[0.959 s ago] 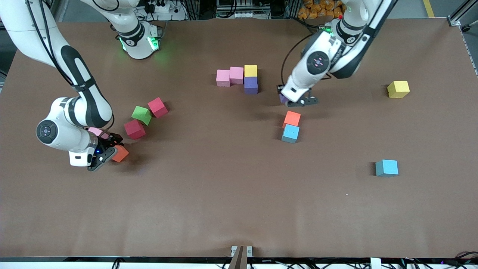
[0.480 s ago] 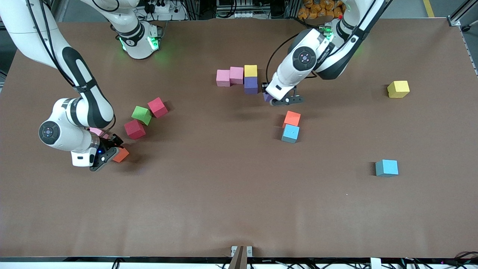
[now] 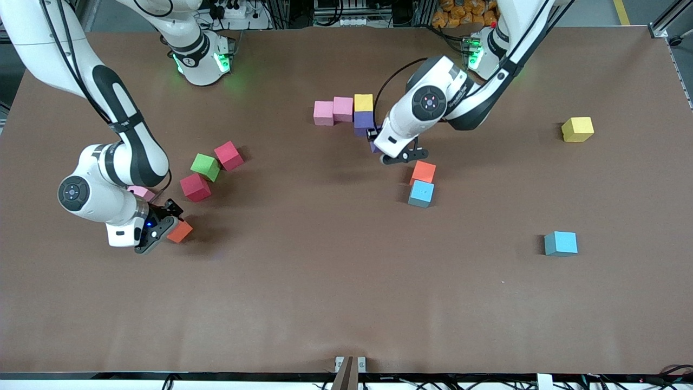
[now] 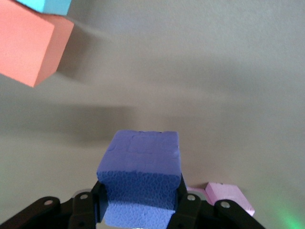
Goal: Form number 2 with 11 blocks
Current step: 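Lift the orange block with the right gripper while the left gripper carries purple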
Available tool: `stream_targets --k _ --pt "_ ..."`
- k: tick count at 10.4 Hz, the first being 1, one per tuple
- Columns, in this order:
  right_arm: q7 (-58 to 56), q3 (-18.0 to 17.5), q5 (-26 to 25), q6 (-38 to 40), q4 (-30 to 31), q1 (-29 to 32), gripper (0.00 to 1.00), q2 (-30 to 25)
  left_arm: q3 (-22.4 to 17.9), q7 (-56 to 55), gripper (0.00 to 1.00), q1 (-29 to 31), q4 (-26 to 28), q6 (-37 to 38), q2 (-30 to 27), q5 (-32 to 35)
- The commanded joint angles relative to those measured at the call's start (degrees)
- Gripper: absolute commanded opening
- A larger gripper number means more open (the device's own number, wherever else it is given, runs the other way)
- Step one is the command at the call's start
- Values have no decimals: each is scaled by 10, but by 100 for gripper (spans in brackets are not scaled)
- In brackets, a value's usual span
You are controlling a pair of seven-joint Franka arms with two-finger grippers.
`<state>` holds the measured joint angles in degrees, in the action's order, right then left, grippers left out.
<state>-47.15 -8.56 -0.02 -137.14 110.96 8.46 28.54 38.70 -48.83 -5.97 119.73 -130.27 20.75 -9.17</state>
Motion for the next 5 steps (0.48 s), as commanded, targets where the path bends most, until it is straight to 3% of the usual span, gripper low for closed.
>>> stream_targets --k 1,4,5 --pt "20 -24 15 6 -12 1 16 -12 -61 -8 0 -74 -45 14 36 0" --pt "119 -25 22 38 -11 -37 16 -31 -99 -19 0 -130 -58 12 57 3" --pt "143 -24 50 53 -9 -49 16 -38 -135 -21 0 -171 -66 12 56 8"
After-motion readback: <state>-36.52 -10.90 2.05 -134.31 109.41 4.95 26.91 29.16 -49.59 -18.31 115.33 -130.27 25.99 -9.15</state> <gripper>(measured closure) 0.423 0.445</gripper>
